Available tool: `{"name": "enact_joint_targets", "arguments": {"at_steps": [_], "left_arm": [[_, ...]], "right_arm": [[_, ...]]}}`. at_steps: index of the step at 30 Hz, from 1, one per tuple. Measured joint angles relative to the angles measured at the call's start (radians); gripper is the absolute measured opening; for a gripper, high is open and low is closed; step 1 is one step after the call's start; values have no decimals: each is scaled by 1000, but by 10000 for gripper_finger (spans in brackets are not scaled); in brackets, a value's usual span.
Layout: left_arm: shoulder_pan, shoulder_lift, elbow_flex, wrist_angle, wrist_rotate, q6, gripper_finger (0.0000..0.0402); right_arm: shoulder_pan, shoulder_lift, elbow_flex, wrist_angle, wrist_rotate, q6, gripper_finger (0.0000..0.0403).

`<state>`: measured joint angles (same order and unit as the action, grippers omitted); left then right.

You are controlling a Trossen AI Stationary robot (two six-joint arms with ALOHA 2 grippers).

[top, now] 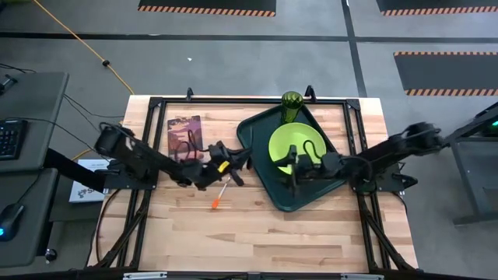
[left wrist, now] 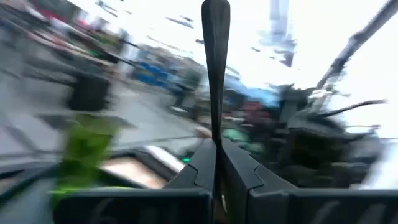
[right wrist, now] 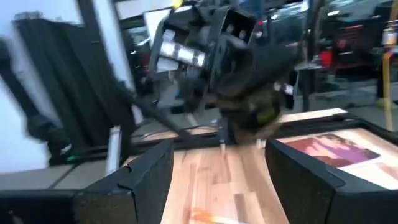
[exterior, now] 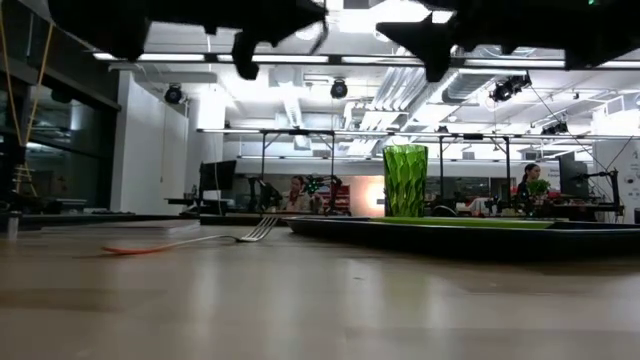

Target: Pick and place plate/cup/fork/spoon on tray

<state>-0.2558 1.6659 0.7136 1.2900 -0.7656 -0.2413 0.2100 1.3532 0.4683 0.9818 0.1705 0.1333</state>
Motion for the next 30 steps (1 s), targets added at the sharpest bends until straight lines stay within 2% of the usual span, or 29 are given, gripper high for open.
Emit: {"name": "enact_joint_targets", "arguments": {"at_steps": [5, 8, 12, 20, 23, 25, 30], "left_arm": [[0, 139, 116, 28, -147, 143, 1], [-1, 196, 178, 34, -192, 250, 0], [-18, 220, 226, 46, -206, 348, 0], [-26, 220, 231, 52, -202, 383, 0], [-26, 220, 231, 49, -209, 384, 0], [-26, 220, 231, 49, -215, 385, 0], [-22, 220, 231, 55, -210, 377, 2]], "right_arm": [[0, 152, 89, 34, 166, 0, 245], [0, 204, 150, -34, 279, -3, 245], [0, 204, 183, -84, 405, -3, 245], [0, 176, 192, -114, 446, 18, 237], [0, 175, 192, -129, 469, 30, 210], [1, 174, 192, -139, 481, 47, 177], [0, 174, 192, -175, 484, 68, 56]]}}
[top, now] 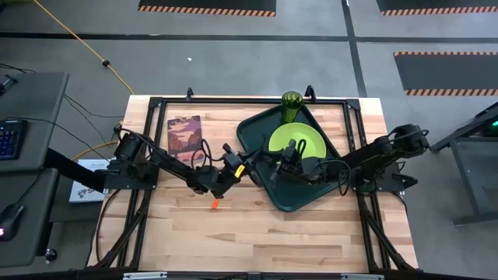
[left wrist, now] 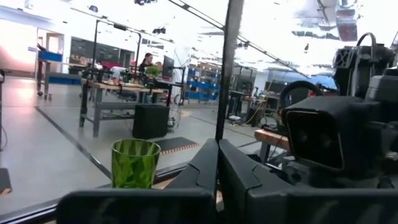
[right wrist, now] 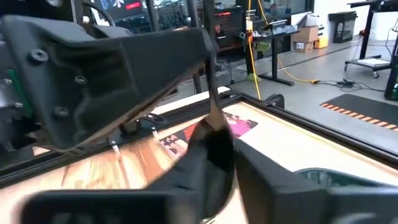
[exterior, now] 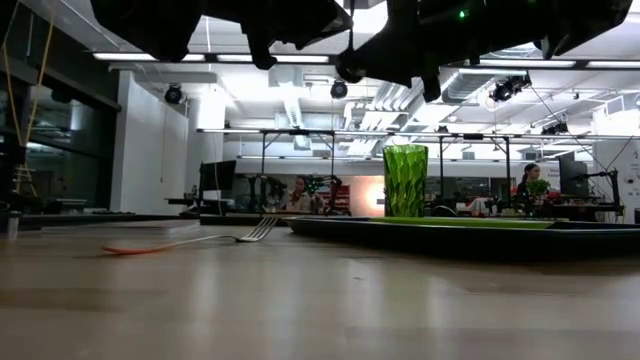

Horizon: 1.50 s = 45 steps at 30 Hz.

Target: Pick and place plate/cup/fork/spoon on tray

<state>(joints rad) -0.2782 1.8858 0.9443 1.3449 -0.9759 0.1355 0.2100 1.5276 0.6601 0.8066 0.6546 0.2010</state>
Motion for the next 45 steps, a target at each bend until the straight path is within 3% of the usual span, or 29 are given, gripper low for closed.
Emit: {"name": "enact_joint_targets", "arguments": {"at_steps": [2, 8, 14, 19, 23, 28, 32, 37, 45], "left_arm": [[3, 0, 0, -2, 7, 0, 1], [4, -10, 0, -17, 24, 27, 27], [-8, -87, 0, -124, 15, 86, 90], [-31, -199, 0, -442, -21, 58, 144], [-59, -311, -1, -751, -15, -31, 171], [-61, -403, 0, -1024, 127, -172, 181], [-41, -409, 0, -1113, 273, -270, 180], [-35, -389, -2, -1153, 380, -325, 180], [-88, -401, -4, -1219, 408, -318, 179]], "right_arm": [[-2, 0, 0, -3, 0, -18, 16], [-8, -29, 0, -52, -2, -26, 5], [-7, -149, 0, -246, -5, -48, 2], [-8, -303, 0, -602, 18, -18, 1], [-7, -424, 40, -1081, 0, 122, 1], [-8, -416, 219, -1681, -235, 298, 1], [7, -340, 320, -1967, -491, 287, 1], [8, -252, 304, -2072, -691, 182, 0], [-28, -144, 272, -2081, -732, -62, 0]]}}
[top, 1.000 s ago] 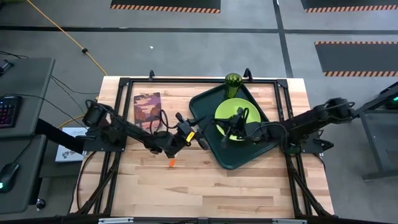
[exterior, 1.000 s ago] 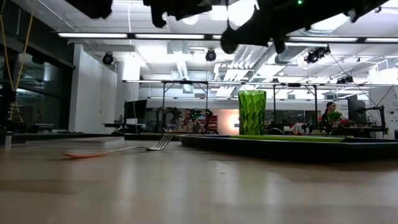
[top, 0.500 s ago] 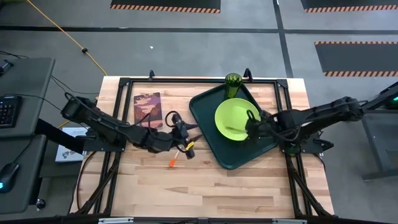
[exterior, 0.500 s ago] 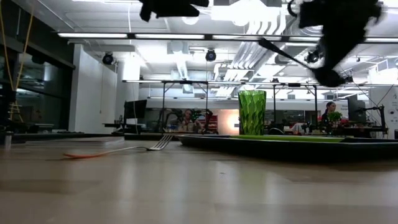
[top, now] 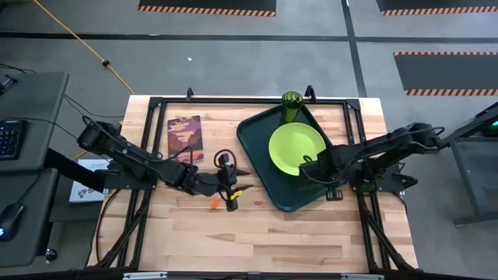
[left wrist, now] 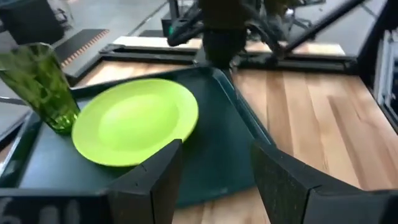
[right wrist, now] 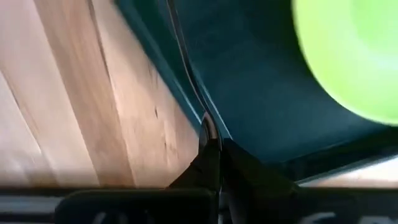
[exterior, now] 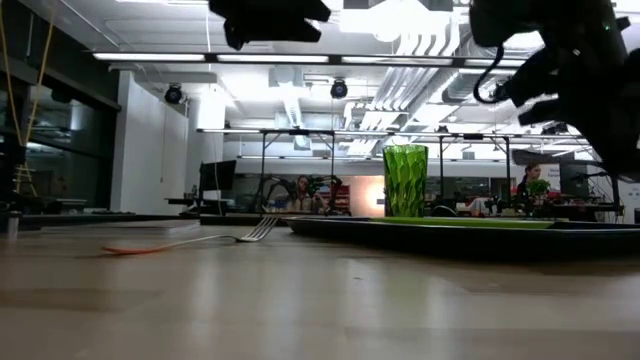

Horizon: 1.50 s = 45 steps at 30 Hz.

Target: Pick and place plate/cup/fork/spoon on tray

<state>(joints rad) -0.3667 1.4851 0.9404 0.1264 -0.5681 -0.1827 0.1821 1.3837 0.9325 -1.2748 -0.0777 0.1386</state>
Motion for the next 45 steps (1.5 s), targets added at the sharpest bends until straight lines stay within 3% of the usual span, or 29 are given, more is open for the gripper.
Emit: {"name": "enact_joint_targets", "arguments": {"at_steps": [5, 17, 31, 45], "left_arm": [[-17, -1, -73, 21, -21, -57, 179], [-34, -57, -218, 268, -17, -96, 179], [-34, -57, -223, 267, -18, -102, 179], [-33, -57, -223, 269, -20, -103, 179]], "right_arm": [[-26, 79, 0, 19, -39, -170, 0], [-154, 244, -1, 46, -42, -331, 0], [-202, 250, -140, 136, -59, -357, 0], [-202, 250, -134, 162, -36, -336, 0]]}}
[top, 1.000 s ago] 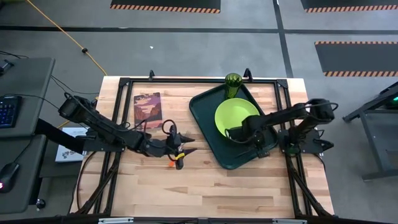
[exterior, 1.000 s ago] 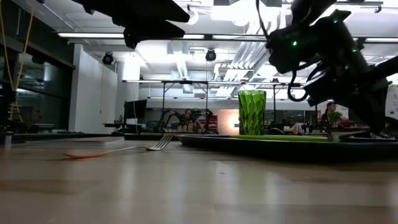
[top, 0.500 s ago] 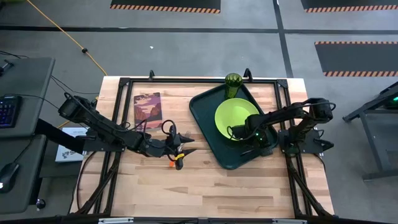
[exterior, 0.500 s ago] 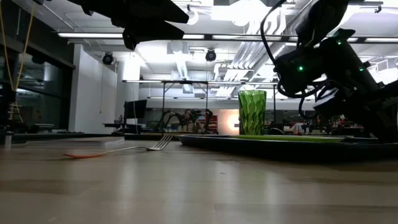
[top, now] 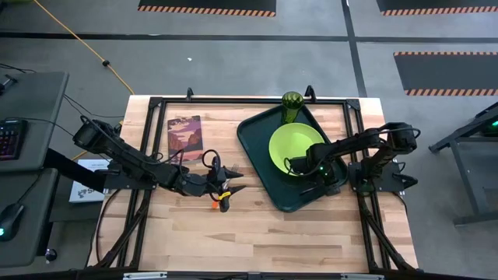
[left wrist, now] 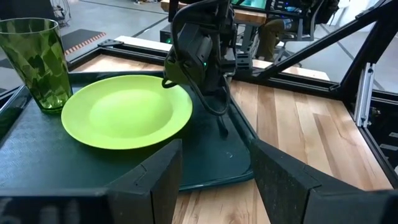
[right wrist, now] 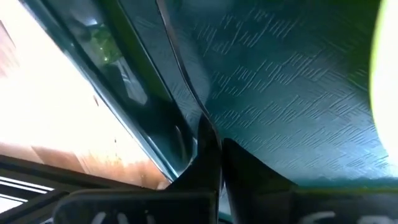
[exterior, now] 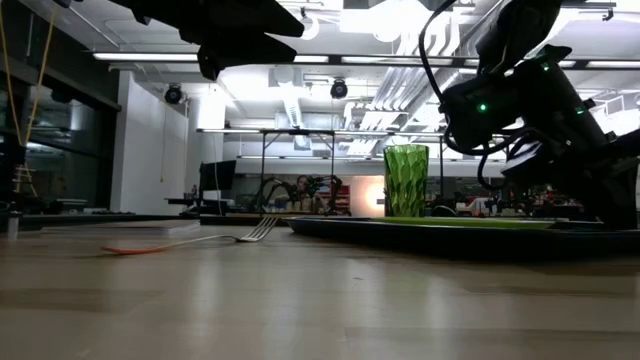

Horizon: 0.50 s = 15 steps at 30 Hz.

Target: Pick and place plate/cup/fork/spoon on tray

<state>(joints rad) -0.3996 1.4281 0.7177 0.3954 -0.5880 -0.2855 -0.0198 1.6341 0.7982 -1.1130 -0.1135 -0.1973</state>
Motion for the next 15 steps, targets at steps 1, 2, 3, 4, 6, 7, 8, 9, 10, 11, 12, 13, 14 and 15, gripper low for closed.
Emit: {"name": "enact_joint_targets", "arguments": {"at_steps": [1, 2, 3, 4, 6, 7, 8, 9, 10, 11, 12, 13, 14, 15], "left_arm": [[0, 0, 0, 0, 0, 0, 179], [0, 0, 0, 0, 0, 0, 179], [0, 0, 0, 0, 0, 0, 179], [0, 0, 0, 0, 0, 0, 179], [0, 0, 0, 0, 0, 0, 179], [0, 0, 0, 0, 0, 0, 179], [0, 0, 0, 0, 0, 0, 179], [0, 0, 0, -1, 0, 0, 179], [0, 0, 0, -1, 0, 0, 179], [0, 0, 0, -1, 0, 0, 179], [0, 0, 0, -1, 0, 0, 179], [0, 0, 0, -1, 0, 0, 179], [0, 0, 0, -2, 0, 0, 179], [0, 0, 0, -2, 0, 0, 179]], "right_arm": [[0, 0, 0, 0, -1, 10, 1], [0, 0, 0, 1, -2, 16, 3], [0, 0, 0, 2, -2, 24, 7], [0, 0, 0, 4, -2, 40, 14], [0, 1, 0, 11, -1, 63, 35], [0, 1, 0, 14, -1, 67, 48], [1, 1, 0, 17, -1, 69, 62], [1, 1, 0, 13, -2, 70, 77], [1, 1, 0, 8, -2, 69, 92], [1, 1, 0, 7, -3, 65, 107], [1, 1, 0, 6, -2, 62, 121], [1, 1, 0, 1, 1, 61, 135], [1, 1, 0, -8, 9, 58, 147], [1, 1, 0, -18, 18, 56, 158]]}}
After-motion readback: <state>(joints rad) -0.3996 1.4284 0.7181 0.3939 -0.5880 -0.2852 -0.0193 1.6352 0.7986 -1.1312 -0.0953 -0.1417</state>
